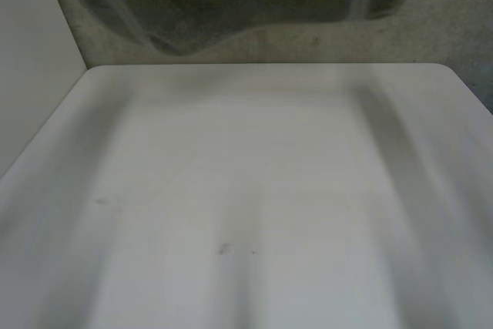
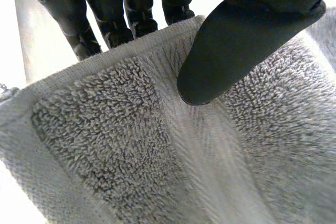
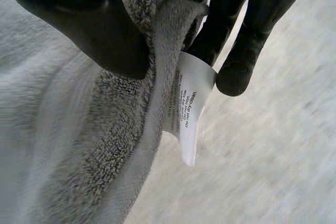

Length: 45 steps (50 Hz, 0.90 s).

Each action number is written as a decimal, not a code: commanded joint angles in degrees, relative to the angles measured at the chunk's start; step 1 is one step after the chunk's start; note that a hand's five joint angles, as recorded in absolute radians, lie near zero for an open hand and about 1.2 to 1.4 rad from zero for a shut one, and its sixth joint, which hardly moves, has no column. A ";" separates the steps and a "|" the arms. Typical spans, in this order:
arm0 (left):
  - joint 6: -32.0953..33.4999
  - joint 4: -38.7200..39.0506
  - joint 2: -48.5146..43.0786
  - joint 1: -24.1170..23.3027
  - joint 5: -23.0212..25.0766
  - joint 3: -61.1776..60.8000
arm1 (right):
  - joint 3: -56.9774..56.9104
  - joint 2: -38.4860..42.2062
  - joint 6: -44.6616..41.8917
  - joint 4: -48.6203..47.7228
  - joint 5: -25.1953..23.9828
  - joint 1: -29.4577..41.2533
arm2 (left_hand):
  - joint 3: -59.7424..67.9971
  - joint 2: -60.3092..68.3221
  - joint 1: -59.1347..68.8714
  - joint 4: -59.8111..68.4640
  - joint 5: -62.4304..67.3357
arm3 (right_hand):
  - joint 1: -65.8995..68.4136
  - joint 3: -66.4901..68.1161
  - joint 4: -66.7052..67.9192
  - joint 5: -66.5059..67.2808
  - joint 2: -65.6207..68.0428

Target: Fold the towel.

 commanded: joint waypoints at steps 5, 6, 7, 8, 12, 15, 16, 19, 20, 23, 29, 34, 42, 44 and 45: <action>3.44 8.02 -6.25 0.11 1.62 -31.98 | 28.19 6.86 -15.50 2.85 -7.73 0.15 | 10.31 10.24 11.51 10.23 10.82 | 2.87 3.50 2.94 2.89 3.33; 5.46 9.95 -7.75 0.11 1.88 -35.14 | 30.66 9.14 -17.97 1.62 -7.74 0.15 | 10.31 10.24 11.51 10.23 10.82 | 2.87 3.50 2.94 2.89 3.33; 5.48 9.97 -7.76 0.11 1.88 -35.18 | 30.68 9.17 -17.99 1.61 -7.74 0.15 | 10.31 10.24 11.51 10.23 10.82 | 2.87 3.50 2.94 2.89 3.33; 7.65 11.19 -9.42 0.11 2.06 -37.79 | 32.51 11.60 -19.99 0.56 -7.56 0.15 | 10.31 10.24 11.51 10.23 10.82 | 2.87 3.50 2.94 2.89 3.33; 12.33 12.08 -12.69 0.11 2.06 -40.89 | 34.29 16.55 -22.21 -0.50 -6.95 0.24 | 10.31 10.24 11.51 10.23 10.82 | 2.87 3.50 2.94 2.89 3.33; 15.49 11.73 -13.39 0.02 1.88 -42.91 | 35.25 19.01 -22.03 -0.33 -6.42 0.33 | 10.31 10.24 11.51 10.23 10.82 | 2.87 3.50 2.94 2.89 3.33; 15.84 11.65 -13.04 0.02 1.88 -43.61 | 35.95 18.84 -21.86 -0.33 -6.07 0.33 | 10.31 10.24 11.51 10.23 10.82 | 2.87 3.50 2.94 2.89 3.33; 15.85 11.56 -10.85 0.02 1.97 -45.19 | 38.66 17.61 -21.77 -0.76 -6.07 0.33 | 10.31 10.24 11.51 10.23 10.82 | -3.56 -2.94 -3.50 -3.54 -3.11; 15.85 11.56 -10.84 0.02 1.97 -45.20 | 38.68 17.60 -21.77 -0.77 -6.07 0.33 | 10.31 10.24 11.51 10.23 10.82 | -3.63 -3.00 -3.56 -3.61 -3.17; 15.85 11.56 -8.73 0.11 2.06 -46.08 | 41.67 15.06 -21.68 -2.52 -5.98 0.33 | 10.31 10.24 11.51 10.23 10.82 | -12.71 -12.09 -12.65 -12.69 -12.26; 15.76 11.56 -6.36 0.02 2.06 -46.95 | 47.73 10.84 -19.57 -7.45 -5.80 0.42 | 10.31 10.24 11.51 10.23 10.82 | -35.92 -35.30 -35.86 -35.90 -35.47; 15.41 11.56 -6.09 -0.07 1.97 -47.04 | 50.72 9.17 -16.32 -9.38 -5.80 0.42 | 10.31 10.24 11.51 10.23 10.82 | -50.39 -49.77 -50.33 -50.37 -49.94; 15.32 11.56 -6.09 0.02 2.06 -47.39 | 53.18 8.46 -15.44 -9.91 -5.54 1.38 | 10.31 10.24 11.51 10.23 10.82 | -45.51 -44.89 -45.45 -45.49 -45.06; 15.32 11.82 -6.36 0.02 1.97 -47.39 | 54.06 8.64 -16.14 -11.31 -5.54 1.73 | 10.31 10.24 11.51 10.23 10.82 | -31.48 -30.86 -31.41 -31.46 -31.02; 15.32 11.82 -6.36 0.02 1.97 -47.39 | 54.06 8.64 -16.14 -11.31 -5.54 1.73 | 10.31 10.24 11.51 10.23 10.82 | -31.38 -30.76 -31.32 -31.36 -30.93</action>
